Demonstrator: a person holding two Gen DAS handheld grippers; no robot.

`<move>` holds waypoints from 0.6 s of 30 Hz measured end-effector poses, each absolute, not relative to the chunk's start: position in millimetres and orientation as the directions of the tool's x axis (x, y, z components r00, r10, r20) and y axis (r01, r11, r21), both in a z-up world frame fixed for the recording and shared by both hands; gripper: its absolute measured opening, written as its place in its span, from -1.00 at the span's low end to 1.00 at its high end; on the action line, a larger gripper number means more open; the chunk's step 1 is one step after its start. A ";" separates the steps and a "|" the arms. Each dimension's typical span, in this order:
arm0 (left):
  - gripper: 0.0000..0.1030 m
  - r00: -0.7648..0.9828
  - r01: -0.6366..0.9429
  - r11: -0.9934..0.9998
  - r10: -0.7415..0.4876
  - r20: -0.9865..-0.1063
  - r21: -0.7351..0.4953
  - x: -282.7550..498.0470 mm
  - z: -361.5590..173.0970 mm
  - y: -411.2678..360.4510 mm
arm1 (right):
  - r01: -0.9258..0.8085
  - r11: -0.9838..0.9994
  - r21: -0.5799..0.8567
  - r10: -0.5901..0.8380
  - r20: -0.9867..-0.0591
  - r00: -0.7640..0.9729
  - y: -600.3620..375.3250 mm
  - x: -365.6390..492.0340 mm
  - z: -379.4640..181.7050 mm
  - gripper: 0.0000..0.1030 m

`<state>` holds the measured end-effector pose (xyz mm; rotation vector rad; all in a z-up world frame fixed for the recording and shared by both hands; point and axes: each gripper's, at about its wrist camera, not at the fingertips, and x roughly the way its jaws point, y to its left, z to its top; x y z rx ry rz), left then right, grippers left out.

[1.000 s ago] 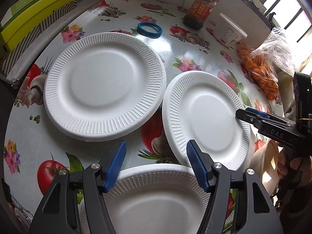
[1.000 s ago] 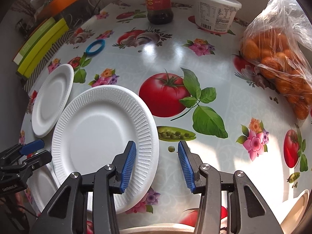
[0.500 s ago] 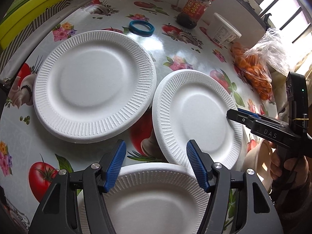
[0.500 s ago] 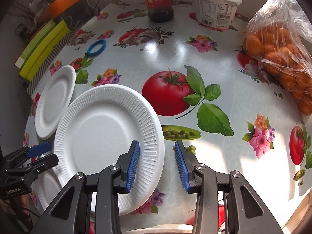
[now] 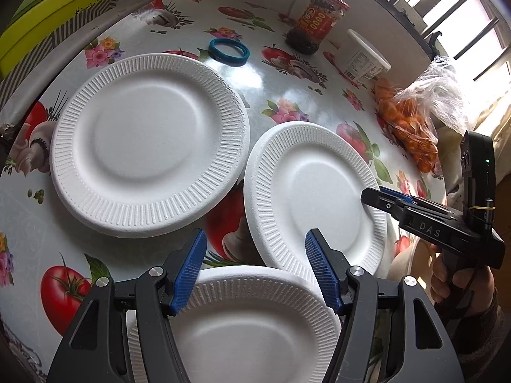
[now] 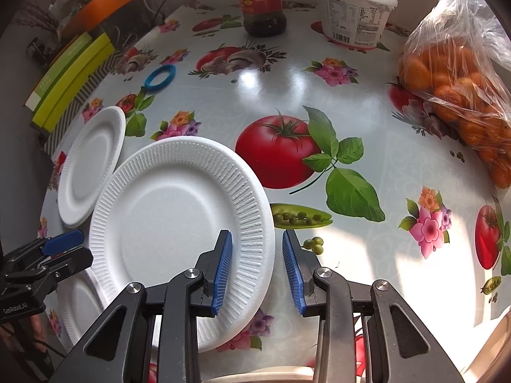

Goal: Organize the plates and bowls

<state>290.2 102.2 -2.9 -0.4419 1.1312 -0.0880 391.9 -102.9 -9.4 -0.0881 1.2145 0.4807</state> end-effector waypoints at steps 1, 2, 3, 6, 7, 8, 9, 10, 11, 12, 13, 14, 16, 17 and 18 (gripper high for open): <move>0.27 0.432 -0.151 0.904 -0.304 -0.849 -0.400 290.4 -3.3 101.8 | -0.400 0.897 0.188 0.309 -0.914 0.262 -102.8 391.7 -9.5 -0.39; 0.27 0.431 -0.150 0.894 -0.326 -0.842 -0.422 291.0 -4.0 100.9 | -0.399 0.898 0.188 0.308 -0.914 0.263 -102.8 391.6 -9.5 -0.39; 0.27 0.429 -0.149 0.884 -0.347 -0.834 -0.444 291.6 -4.9 100.9 | -0.397 0.898 0.189 0.309 -0.914 0.263 -102.7 391.7 -9.4 -0.39; 0.27 0.438 -0.153 0.864 -0.375 -0.817 -0.479 291.9 -4.7 101.1 | -0.398 0.898 0.188 0.308 -0.914 0.264 -102.7 391.3 -9.1 -0.40; 0.27 0.439 -0.153 0.864 -0.376 -0.816 -0.480 292.1 -3.9 100.1 | -0.399 0.898 0.186 0.306 -0.915 0.264 -102.6 390.9 -9.0 -0.40; 0.27 0.439 -0.149 0.866 -0.375 -0.817 -0.478 292.0 -3.0 99.0 | -0.400 0.898 0.185 0.306 -0.915 0.263 -102.8 390.8 -9.1 -0.40; 0.27 0.440 -0.142 0.868 -0.376 -0.816 -0.476 292.0 -1.8 97.3 | -0.399 0.898 0.184 0.305 -0.915 0.264 -102.7 390.2 -9.2 -0.40; 0.27 0.441 -0.134 0.870 -0.377 -0.814 -0.475 291.8 -0.5 95.7 | -0.398 0.899 0.185 0.305 -0.915 0.264 -102.9 390.3 -9.1 -0.40; 0.27 0.440 -0.124 0.871 -0.380 -0.813 -0.475 291.7 0.6 94.2 | -0.397 0.899 0.186 0.306 -0.915 0.264 -102.8 390.3 -9.1 -0.40; 0.27 0.438 -0.118 0.873 -0.383 -0.813 -0.474 292.1 1.3 92.6 | -0.396 0.899 0.185 0.305 -0.915 0.265 -102.8 389.6 -9.1 -0.40; 0.27 0.435 -0.116 0.873 -0.385 -0.814 -0.475 292.4 1.3 92.0 | -0.396 0.900 0.185 0.305 -0.915 0.266 -102.7 389.3 -9.1 -0.40; 0.27 0.429 -0.116 0.872 -0.389 -0.815 -0.476 293.4 0.7 90.8 | -0.396 0.900 0.185 0.305 -0.915 0.265 -102.6 389.1 -8.9 -0.40; 0.27 0.416 -0.121 0.867 -0.398 -0.818 -0.483 296.1 -1.7 89.7 | -0.395 0.900 0.186 0.305 -0.915 0.265 -102.4 388.4 -8.7 -0.40; 0.27 0.413 -0.125 0.867 -0.397 -0.820 -0.483 297.1 -2.8 89.3 | -0.396 0.899 0.185 0.305 -0.915 0.265 -102.3 388.0 -8.6 -0.40; 0.27 0.414 -0.129 0.865 -0.397 -0.819 -0.484 297.6 -3.4 89.2 | -0.396 0.899 0.185 0.305 -0.914 0.265 -102.2 388.0 -8.5 -0.40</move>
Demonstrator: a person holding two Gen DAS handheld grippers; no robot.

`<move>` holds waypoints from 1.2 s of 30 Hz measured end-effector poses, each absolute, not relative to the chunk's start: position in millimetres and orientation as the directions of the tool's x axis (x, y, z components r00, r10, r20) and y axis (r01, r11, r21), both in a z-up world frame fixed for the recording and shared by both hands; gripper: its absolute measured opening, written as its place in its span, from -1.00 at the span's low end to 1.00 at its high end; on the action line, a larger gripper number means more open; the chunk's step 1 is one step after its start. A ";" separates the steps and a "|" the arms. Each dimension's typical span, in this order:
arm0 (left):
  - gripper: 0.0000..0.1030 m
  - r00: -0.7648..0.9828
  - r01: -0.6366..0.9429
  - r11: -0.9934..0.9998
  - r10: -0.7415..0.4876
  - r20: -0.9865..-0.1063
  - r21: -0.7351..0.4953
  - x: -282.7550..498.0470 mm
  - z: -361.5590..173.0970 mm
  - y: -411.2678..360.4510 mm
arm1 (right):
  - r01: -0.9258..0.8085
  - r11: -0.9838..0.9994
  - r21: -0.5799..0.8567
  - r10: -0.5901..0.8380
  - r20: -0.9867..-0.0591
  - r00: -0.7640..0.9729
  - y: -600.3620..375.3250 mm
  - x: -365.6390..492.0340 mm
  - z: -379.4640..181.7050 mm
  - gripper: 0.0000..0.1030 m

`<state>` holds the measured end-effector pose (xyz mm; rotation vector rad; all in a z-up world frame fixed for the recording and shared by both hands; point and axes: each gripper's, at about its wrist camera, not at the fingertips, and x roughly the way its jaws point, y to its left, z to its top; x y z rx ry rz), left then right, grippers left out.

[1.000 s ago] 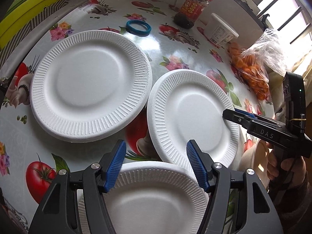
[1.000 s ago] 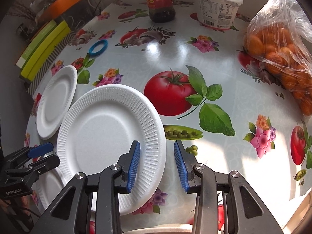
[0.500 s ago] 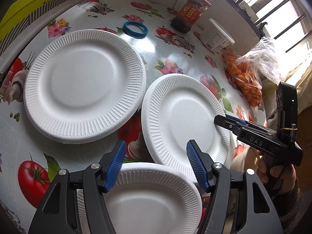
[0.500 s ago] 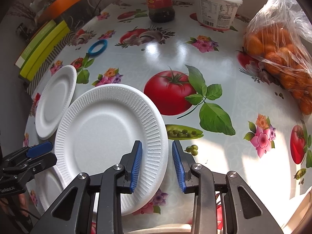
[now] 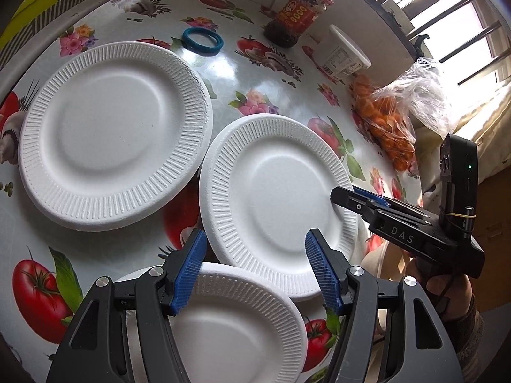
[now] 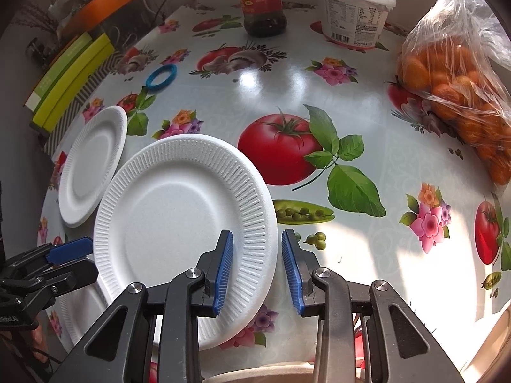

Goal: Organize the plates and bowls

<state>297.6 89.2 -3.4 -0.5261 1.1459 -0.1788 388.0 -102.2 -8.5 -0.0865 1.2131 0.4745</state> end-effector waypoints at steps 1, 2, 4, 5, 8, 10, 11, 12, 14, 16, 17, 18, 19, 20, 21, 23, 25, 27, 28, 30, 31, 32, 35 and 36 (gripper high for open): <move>0.27 0.416 -0.132 0.864 -0.396 -0.819 -0.486 297.3 -3.5 89.3 | -0.396 0.900 0.184 0.304 -0.915 0.266 -102.0 387.5 -8.4 -0.40; 0.27 0.415 -0.132 0.863 -0.399 -0.818 -0.488 297.7 -3.8 89.1 | -0.396 0.899 0.185 0.305 -0.914 0.266 -102.2 387.2 -8.4 -0.40; 0.27 0.418 -0.129 0.858 -0.407 -0.812 -0.497 296.9 -3.1 88.2 | -0.395 0.901 0.181 0.301 -0.916 0.266 -101.2 386.6 -8.9 -0.40; 0.27 0.418 -0.124 0.863 -0.403 -0.814 -0.490 296.8 -2.1 87.2 | -0.394 0.901 0.183 0.302 -0.915 0.266 -101.7 386.7 -8.8 -0.40; 0.27 0.418 -0.116 0.863 -0.407 -0.812 -0.492 296.9 -0.3 85.7 | -0.386 0.904 0.185 0.302 -0.915 0.268 -103.1 386.7 -8.2 -0.40; 0.27 0.423 -0.114 0.858 -0.414 -0.806 -0.500 297.1 1.1 85.5 | -0.382 0.905 0.186 0.304 -0.912 0.276 -105.5 386.4 -6.3 -0.40; 0.27 0.426 -0.110 0.859 -0.413 -0.805 -0.499 297.2 2.3 84.8 | -0.381 0.906 0.187 0.306 -0.910 0.280 -106.2 386.2 -5.2 -0.40; 0.27 0.430 -0.108 0.860 -0.411 -0.804 -0.498 297.2 3.7 83.9 | -0.379 0.906 0.188 0.307 -0.909 0.284 -107.0 386.0 -4.1 -0.40; 0.27 0.440 -0.096 0.864 -0.408 -0.800 -0.494 296.9 7.2 81.7 | -0.374 0.909 0.186 0.306 -0.905 0.294 -108.6 385.5 -1.6 -0.40; 0.27 0.447 -0.086 0.869 -0.403 -0.798 -0.487 296.8 10.0 79.6 | -0.368 0.911 0.188 0.308 -0.903 0.301 -110.2 385.0 0.4 -0.40; 0.27 0.447 -0.083 0.870 -0.404 -0.798 -0.487 297.0 10.5 79.0 | -0.366 0.911 0.189 0.309 -0.901 0.304 -110.8 385.1 1.4 -0.40; 0.27 0.448 -0.083 0.868 -0.406 -0.796 -0.489 296.9 10.8 78.9 | -0.364 0.912 0.190 0.311 -0.899 0.309 -111.5 385.1 2.4 -0.40; 0.27 0.451 -0.084 0.867 -0.407 -0.795 -0.492 296.9 11.0 79.2 | -0.362 0.912 0.192 0.314 -0.896 0.314 -112.4 384.7 3.5 -0.40; 0.27 0.454 -0.086 0.865 -0.408 -0.792 -0.494 296.8 11.5 79.4 | -0.361 0.912 0.194 0.316 -0.893 0.320 -113.0 384.1 4.6 -0.40; 0.26 0.458 -0.083 0.866 -0.407 -0.790 -0.494 296.8 12.5 79.8 | -0.359 0.913 0.193 0.317 -0.889 0.329 -112.7 384.1 6.1 -0.40; 0.27 0.470 -0.074 0.874 -0.394 -0.790 -0.481 296.2 16.3 78.6 | -0.360 0.913 0.192 0.322 -0.882 0.344 -112.4 383.2 9.3 -0.40; 0.27 0.480 -0.060 0.883 -0.384 -0.789 -0.466 295.0 20.7 77.2 | -0.364 0.913 0.185 0.320 -0.877 0.359 -110.8 382.0 12.6 -0.40; 0.27 0.491 -0.049 0.888 -0.377 -0.785 -0.457 294.4 25.2 76.3 | -0.367 0.912 0.182 0.322 -0.873 0.367 -110.4 381.3 15.5 -0.40; 0.27 0.493 -0.048 0.889 -0.376 -0.784 -0.456 294.0 26.6 77.2 | -0.367 0.911 0.187 0.327 -0.870 0.369 -111.0 381.3 17.0 -0.40; 0.27 0.497 -0.045 0.884 -0.383 -0.779 -0.464 293.4 28.7 78.7 | -0.365 0.911 0.193 0.333 -0.866 0.373 -111.9 380.4 19.7 -0.40; 0.27 0.498 -0.045 0.883 -0.386 -0.777 -0.467 293.6 29.6 79.2 | -0.366 0.910 0.194 0.334 -0.865 0.374 -112.0 379.9 20.8 -0.40; 0.27 0.502 -0.043 0.883 -0.386 -0.774 -0.468 292.2 30.7 80.1 | -0.367 0.910 0.194 0.336 -0.864 0.375 -112.0 379.1 21.8 -0.40; 0.27 0.505 -0.036 0.885 -0.384 -0.773 -0.464 288.0 34.4 80.7 | -0.371 0.908 0.193 0.338 -0.861 0.379 -110.8 375.9 24.6 -0.40; 0.27 0.505 -0.033 0.887 -0.383 -0.773 -0.461 286.9 35.4 80.0 | -0.371 0.908 0.193 0.338 -0.861 0.381 -110.1 374.3 25.3 -0.40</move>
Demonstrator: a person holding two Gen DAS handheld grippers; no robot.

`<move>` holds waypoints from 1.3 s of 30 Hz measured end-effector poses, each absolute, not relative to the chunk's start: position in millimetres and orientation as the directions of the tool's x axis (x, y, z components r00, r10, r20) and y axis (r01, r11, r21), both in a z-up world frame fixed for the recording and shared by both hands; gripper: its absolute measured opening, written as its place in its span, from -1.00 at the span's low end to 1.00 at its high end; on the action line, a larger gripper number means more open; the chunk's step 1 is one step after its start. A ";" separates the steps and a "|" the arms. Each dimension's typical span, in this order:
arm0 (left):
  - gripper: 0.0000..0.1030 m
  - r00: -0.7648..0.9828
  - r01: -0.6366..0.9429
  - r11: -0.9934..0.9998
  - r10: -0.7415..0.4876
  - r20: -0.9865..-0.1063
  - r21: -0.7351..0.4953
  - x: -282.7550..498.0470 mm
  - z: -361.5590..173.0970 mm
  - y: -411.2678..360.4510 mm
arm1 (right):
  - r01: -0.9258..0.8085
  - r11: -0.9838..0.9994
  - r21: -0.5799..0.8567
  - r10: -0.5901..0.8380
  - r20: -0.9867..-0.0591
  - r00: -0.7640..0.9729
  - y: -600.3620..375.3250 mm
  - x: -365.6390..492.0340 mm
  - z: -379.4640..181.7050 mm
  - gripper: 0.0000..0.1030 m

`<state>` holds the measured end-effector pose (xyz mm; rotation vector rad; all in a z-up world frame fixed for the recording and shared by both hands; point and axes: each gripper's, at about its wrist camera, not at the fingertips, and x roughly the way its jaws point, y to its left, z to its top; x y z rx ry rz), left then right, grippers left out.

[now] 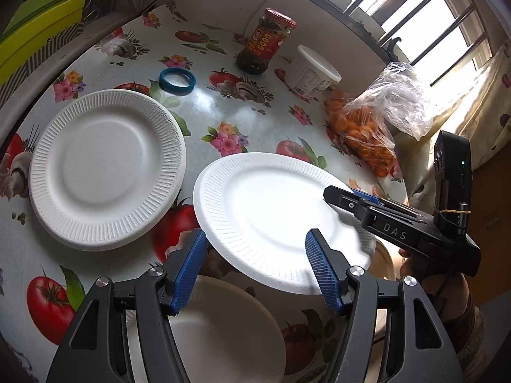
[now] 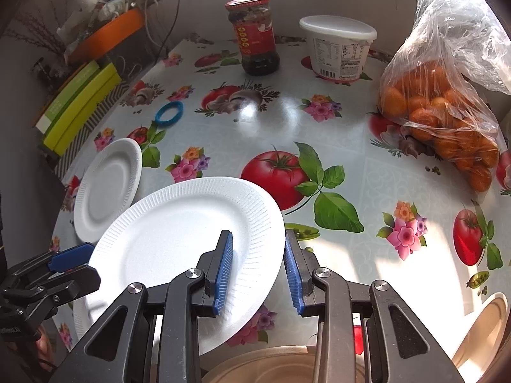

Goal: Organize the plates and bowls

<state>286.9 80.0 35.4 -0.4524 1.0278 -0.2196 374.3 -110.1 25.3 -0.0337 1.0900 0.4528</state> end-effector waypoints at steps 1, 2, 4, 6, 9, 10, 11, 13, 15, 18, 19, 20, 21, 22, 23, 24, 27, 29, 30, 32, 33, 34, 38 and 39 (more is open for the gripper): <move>0.27 0.507 -0.031 0.888 -0.382 -0.773 -0.459 285.3 36.7 79.9 | -0.372 0.908 0.194 0.340 -0.860 0.381 -109.9 373.1 26.1 -0.40; 0.27 0.510 -0.029 0.889 -0.380 -0.771 -0.457 283.3 38.0 80.1 | -0.373 0.907 0.196 0.343 -0.859 0.381 -109.6 371.7 26.9 -0.40; 0.27 0.516 -0.028 0.890 -0.377 -0.769 -0.455 280.0 40.6 81.3 | -0.377 0.905 0.198 0.347 -0.856 0.382 -108.9 368.0 28.8 -0.40; 0.27 0.521 -0.028 0.889 -0.377 -0.765 -0.457 276.1 43.0 83.1 | -0.382 0.902 0.199 0.351 -0.854 0.385 -107.8 363.9 31.2 -0.40; 0.27 0.533 -0.026 0.887 -0.378 -0.757 -0.461 268.8 47.2 86.4 | -0.391 0.898 0.201 0.359 -0.848 0.390 -106.4 357.0 36.1 -0.40; 0.27 0.537 -0.025 0.886 -0.378 -0.754 -0.462 266.1 48.3 87.6 | -0.393 0.897 0.202 0.362 -0.846 0.392 -105.8 354.6 37.8 -0.40; 0.27 0.542 -0.024 0.887 -0.376 -0.752 -0.461 263.3 49.4 88.7 | -0.396 0.896 0.202 0.365 -0.844 0.394 -105.1 352.0 39.2 -0.40; 0.27 0.547 -0.024 0.888 -0.372 -0.750 -0.458 257.1 51.1 90.7 | -0.404 0.892 0.202 0.370 -0.840 0.397 -103.3 345.9 41.7 -0.40; 0.27 0.553 -0.026 0.889 -0.368 -0.747 -0.457 250.3 52.5 93.1 | -0.414 0.888 0.198 0.374 -0.835 0.403 -100.8 339.5 44.0 -0.40; 0.27 0.566 -0.030 0.891 -0.359 -0.742 -0.454 239.2 55.7 97.9 | -0.427 0.881 0.203 0.387 -0.828 0.405 -97.0 329.2 46.8 -0.40; 0.27 0.573 -0.030 0.892 -0.355 -0.739 -0.451 235.2 57.2 99.5 | -0.431 0.878 0.207 0.393 -0.825 0.405 -95.6 325.4 47.6 -0.40; 0.27 0.577 -0.028 0.894 -0.351 -0.738 -0.447 230.8 58.7 101.6 | -0.437 0.875 0.210 0.399 -0.823 0.404 -94.3 322.0 48.6 -0.40; 0.27 0.581 -0.029 0.895 -0.348 -0.736 -0.445 226.7 59.7 103.4 | -0.442 0.871 0.213 0.405 -0.821 0.402 -92.9 318.7 49.1 -0.40; 0.27 0.584 -0.030 0.895 -0.346 -0.735 -0.445 222.7 60.4 105.0 | -0.447 0.868 0.215 0.409 -0.820 0.401 -91.2 315.0 49.3 -0.40; 0.27 0.586 -0.030 0.895 -0.345 -0.734 -0.445 218.4 60.7 106.6 | -0.451 0.866 0.215 0.412 -0.819 0.400 -89.4 311.1 49.5 -0.40; 0.27 0.590 -0.032 0.894 -0.344 -0.731 -0.447 214.1 60.8 108.5 | -0.456 0.863 0.217 0.415 -0.818 0.398 -87.8 307.5 49.3 -0.40; 0.27 0.595 -0.041 0.894 -0.337 -0.730 -0.446 202.6 59.2 112.8 | -0.468 0.856 0.222 0.425 -0.816 0.391 -82.8 296.5 48.3 -0.40; 0.27 0.591 -0.048 0.896 -0.332 -0.735 -0.442 194.6 56.8 115.0 | -0.480 0.850 0.218 0.428 -0.818 0.386 -78.7 288.9 46.7 -0.40; 0.27 0.591 -0.047 0.897 -0.330 -0.736 -0.440 190.4 55.9 116.0 | -0.485 0.848 0.214 0.427 -0.819 0.384 -76.7 285.2 45.8 -0.40; 0.27 0.596 -0.048 0.899 -0.324 -0.735 -0.435 181.8 54.5 118.8 | -0.498 0.841 0.213 0.431 -0.820 0.376 -72.9 278.4 44.5 -0.40; 0.27 0.600 -0.051 0.899 -0.320 -0.733 -0.435 176.9 53.7 120.9 | -0.503 0.837 0.216 0.435 -0.820 0.372 -71.5 275.3 44.0 -0.40; 0.27 0.602 -0.056 0.898 -0.318 -0.733 -0.436 173.2 52.6 122.8 | -0.510 0.833 0.216 0.438 -0.820 0.369 -70.1 272.1 43.7 -0.40; 0.27 0.600 -0.074 0.896 -0.311 -0.737 -0.438 159.4 46.3 129.4 | -0.535 0.819 0.206 0.439 -0.826 0.354 -63.1 260.0 38.9 -0.40; 0.27 0.601 -0.077 0.896 -0.308 -0.737 -0.437 156.3 44.6 131.2 | -0.540 0.816 0.206 0.440 -0.828 0.349 -61.6 257.0 37.1 -0.40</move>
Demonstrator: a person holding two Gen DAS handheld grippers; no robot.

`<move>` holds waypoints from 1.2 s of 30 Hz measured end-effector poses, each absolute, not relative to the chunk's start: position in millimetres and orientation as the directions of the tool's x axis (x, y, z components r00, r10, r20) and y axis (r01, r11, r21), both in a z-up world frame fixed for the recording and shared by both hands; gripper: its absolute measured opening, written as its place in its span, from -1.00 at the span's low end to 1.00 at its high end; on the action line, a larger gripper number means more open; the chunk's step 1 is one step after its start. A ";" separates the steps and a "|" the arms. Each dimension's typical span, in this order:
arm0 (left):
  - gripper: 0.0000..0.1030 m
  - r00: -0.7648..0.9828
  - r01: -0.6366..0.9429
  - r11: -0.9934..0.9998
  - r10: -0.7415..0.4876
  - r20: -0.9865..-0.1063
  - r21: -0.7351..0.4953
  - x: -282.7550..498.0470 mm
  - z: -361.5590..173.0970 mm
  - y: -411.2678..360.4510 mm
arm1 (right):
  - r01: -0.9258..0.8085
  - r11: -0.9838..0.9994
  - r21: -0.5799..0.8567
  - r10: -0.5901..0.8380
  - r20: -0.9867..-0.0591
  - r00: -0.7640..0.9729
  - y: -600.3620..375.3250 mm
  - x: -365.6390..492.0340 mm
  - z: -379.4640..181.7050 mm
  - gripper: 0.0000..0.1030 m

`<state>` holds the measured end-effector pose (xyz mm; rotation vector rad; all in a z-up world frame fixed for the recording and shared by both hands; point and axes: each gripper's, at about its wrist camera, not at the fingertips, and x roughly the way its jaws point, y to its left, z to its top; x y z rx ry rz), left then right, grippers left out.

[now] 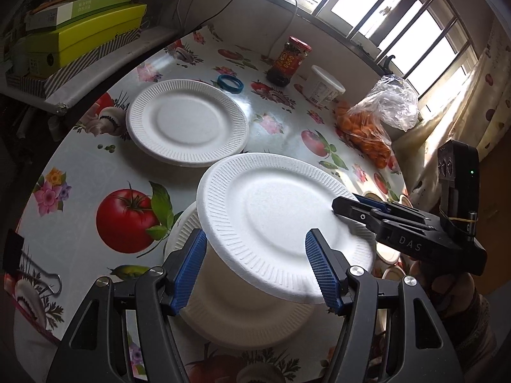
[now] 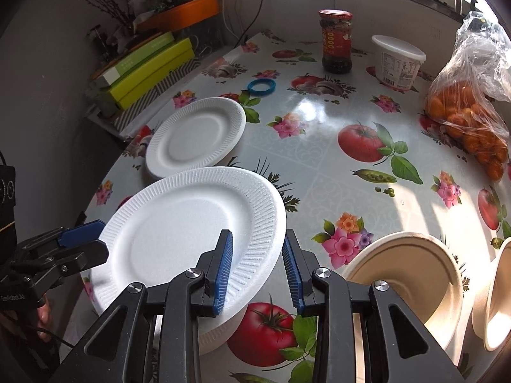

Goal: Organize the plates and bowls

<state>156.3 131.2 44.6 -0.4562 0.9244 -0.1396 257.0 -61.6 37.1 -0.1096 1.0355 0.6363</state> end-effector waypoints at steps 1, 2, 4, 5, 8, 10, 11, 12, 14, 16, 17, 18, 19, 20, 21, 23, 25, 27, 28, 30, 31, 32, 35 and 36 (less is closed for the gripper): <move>0.27 0.600 -0.080 0.896 -0.306 -0.739 -0.436 153.5 42.7 132.8 | -0.546 0.813 0.203 0.438 -0.831 0.343 -59.6 254.4 35.3 -0.40; 0.27 0.600 -0.085 0.895 -0.305 -0.740 -0.438 150.4 41.0 134.4 | -0.553 0.809 0.198 0.435 -0.835 0.338 -57.9 252.0 33.4 -0.40; 0.27 0.599 -0.089 0.895 -0.303 -0.742 -0.437 145.3 37.9 135.9 | -0.562 0.806 0.187 0.425 -0.843 0.329 -54.2 247.2 28.9 -0.40; 0.27 0.599 -0.095 0.893 -0.301 -0.742 -0.439 142.4 36.2 137.2 | -0.566 0.804 0.183 0.421 -0.847 0.323 -52.5 245.0 26.6 -0.40; 0.27 0.592 -0.106 0.888 -0.305 -0.746 -0.448 137.0 31.1 139.3 | -0.573 0.802 0.169 0.404 -0.860 0.312 -48.7 239.3 20.7 -0.40; 0.27 0.589 -0.107 0.885 -0.310 -0.746 -0.453 133.8 28.7 139.3 | -0.576 0.801 0.165 0.399 -0.864 0.307 -47.4 236.1 17.3 -0.40; 0.27 0.589 -0.109 0.885 -0.310 -0.746 -0.453 132.1 27.3 139.5 | -0.577 0.799 0.168 0.399 -0.867 0.300 -46.9 235.3 15.7 -0.40; 0.27 0.586 -0.112 0.884 -0.311 -0.748 -0.454 130.7 25.6 139.6 | -0.577 0.799 0.170 0.397 -0.870 0.294 -46.4 234.6 13.7 -0.40; 0.27 0.580 -0.116 0.883 -0.311 -0.753 -0.454 129.0 22.6 139.1 | -0.582 0.797 0.162 0.388 -0.875 0.288 -44.5 232.7 10.4 -0.40; 0.27 0.572 -0.120 0.886 -0.308 -0.760 -0.448 127.6 19.5 138.2 | -0.585 0.796 0.156 0.380 -0.880 0.283 -42.9 231.2 7.5 -0.40; 0.27 0.568 -0.122 0.886 -0.308 -0.763 -0.448 127.1 17.8 138.1 | -0.586 0.796 0.153 0.377 -0.882 0.282 -42.3 230.6 6.4 -0.40; 0.27 0.565 -0.124 0.885 -0.309 -0.765 -0.449 126.6 15.7 138.2 | -0.587 0.796 0.149 0.373 -0.884 0.282 -41.9 230.3 5.3 -0.40; 0.27 0.561 -0.126 0.884 -0.310 -0.767 -0.450 125.9 13.7 138.4 | -0.588 0.796 0.147 0.371 -0.885 0.281 -41.7 230.0 4.1 -0.40; 0.27 0.559 -0.127 0.885 -0.310 -0.769 -0.449 125.7 12.5 138.0 | -0.586 0.796 0.147 0.369 -0.887 0.278 -41.8 229.8 3.0 -0.40; 0.27 0.557 -0.126 0.886 -0.308 -0.771 -0.446 125.4 11.3 137.5 | -0.585 0.797 0.148 0.367 -0.888 0.276 -41.8 230.2 1.8 -0.40; 0.27 0.552 -0.128 0.888 -0.306 -0.776 -0.441 125.6 9.8 136.8 | -0.584 0.798 0.147 0.362 -0.892 0.270 -41.4 230.0 -0.9 -0.40; 0.27 0.548 -0.130 0.889 -0.304 -0.779 -0.438 125.8 8.6 136.5 | -0.584 0.798 0.147 0.359 -0.895 0.265 -41.2 229.6 -3.2 -0.40; 0.27 0.546 -0.130 0.890 -0.304 -0.780 -0.438 125.9 8.2 136.5 | -0.584 0.799 0.147 0.358 -0.896 0.264 -41.5 229.6 -4.6 -0.40; 0.27 0.548 -0.130 0.890 -0.304 -0.779 -0.438 125.8 8.4 136.5 | -0.583 0.800 0.143 0.354 -0.897 0.266 -41.6 229.5 -5.3 -0.39; 0.27 0.553 -0.123 0.894 -0.298 -0.778 -0.430 125.2 9.9 135.9 | -0.585 0.802 0.119 0.335 -0.901 0.276 -39.8 229.3 -6.9 -0.39; 0.27 0.555 -0.123 0.896 -0.294 -0.778 -0.426 125.4 10.4 135.5 | -0.587 0.802 0.113 0.331 -0.902 0.278 -39.7 228.7 -7.6 -0.39; 0.27 0.556 -0.121 0.896 -0.296 -0.777 -0.428 125.3 10.6 135.7 | -0.587 0.802 0.114 0.330 -0.903 0.276 -39.6 228.4 -8.2 -0.39; 0.27 0.556 -0.122 0.896 -0.295 -0.777 -0.427 124.9 10.4 136.6 | -0.585 0.803 0.111 0.327 -0.904 0.277 -40.0 229.0 -9.1 -0.32; 0.27 0.558 -0.124 0.898 -0.289 -0.778 -0.422 124.5 10.6 136.9 | -0.583 0.805 0.111 0.326 -0.903 0.278 -40.2 229.3 -9.0 -0.29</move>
